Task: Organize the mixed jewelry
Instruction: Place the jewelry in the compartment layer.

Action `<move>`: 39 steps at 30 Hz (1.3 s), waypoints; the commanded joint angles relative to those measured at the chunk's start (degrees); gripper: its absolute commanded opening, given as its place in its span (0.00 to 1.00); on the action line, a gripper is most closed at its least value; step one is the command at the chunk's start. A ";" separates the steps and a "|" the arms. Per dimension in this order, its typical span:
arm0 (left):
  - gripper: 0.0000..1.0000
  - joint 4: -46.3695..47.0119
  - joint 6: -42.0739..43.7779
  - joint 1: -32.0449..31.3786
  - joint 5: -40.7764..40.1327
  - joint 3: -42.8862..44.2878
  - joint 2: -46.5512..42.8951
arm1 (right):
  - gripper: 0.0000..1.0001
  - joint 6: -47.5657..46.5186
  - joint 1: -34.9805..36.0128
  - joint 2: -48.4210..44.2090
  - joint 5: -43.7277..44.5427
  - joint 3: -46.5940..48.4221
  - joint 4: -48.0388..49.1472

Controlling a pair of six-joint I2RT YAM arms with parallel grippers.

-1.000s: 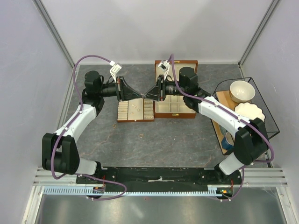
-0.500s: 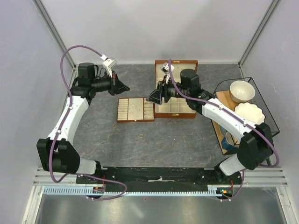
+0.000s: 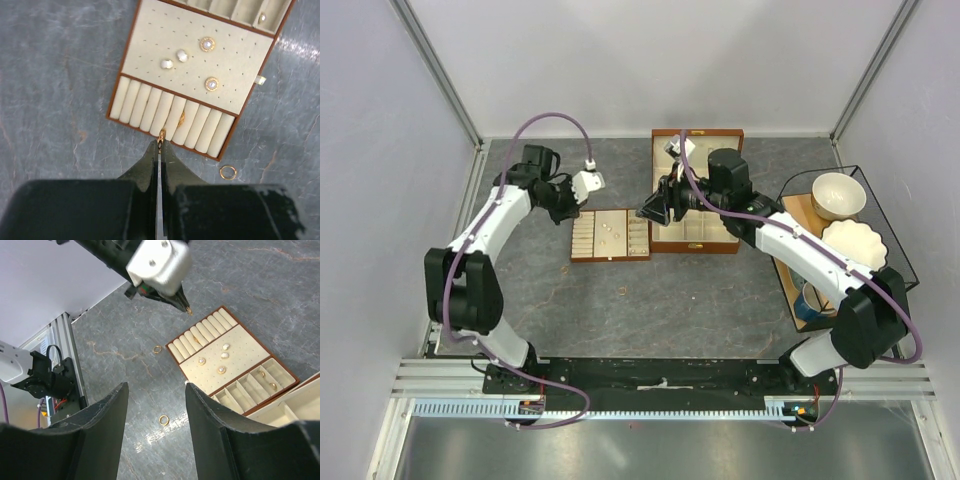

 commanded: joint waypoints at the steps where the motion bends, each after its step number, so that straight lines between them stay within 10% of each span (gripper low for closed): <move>1: 0.02 -2.48 13.78 -2.42 -4.23 1.27 3.81 | 0.57 -1.81 -0.21 -1.74 0.26 -1.46 1.30; 39: 0.02 -0.02 18.98 -6.82 -14.61 3.12 15.25 | 0.53 -1.19 -1.00 -2.70 0.00 -3.84 2.80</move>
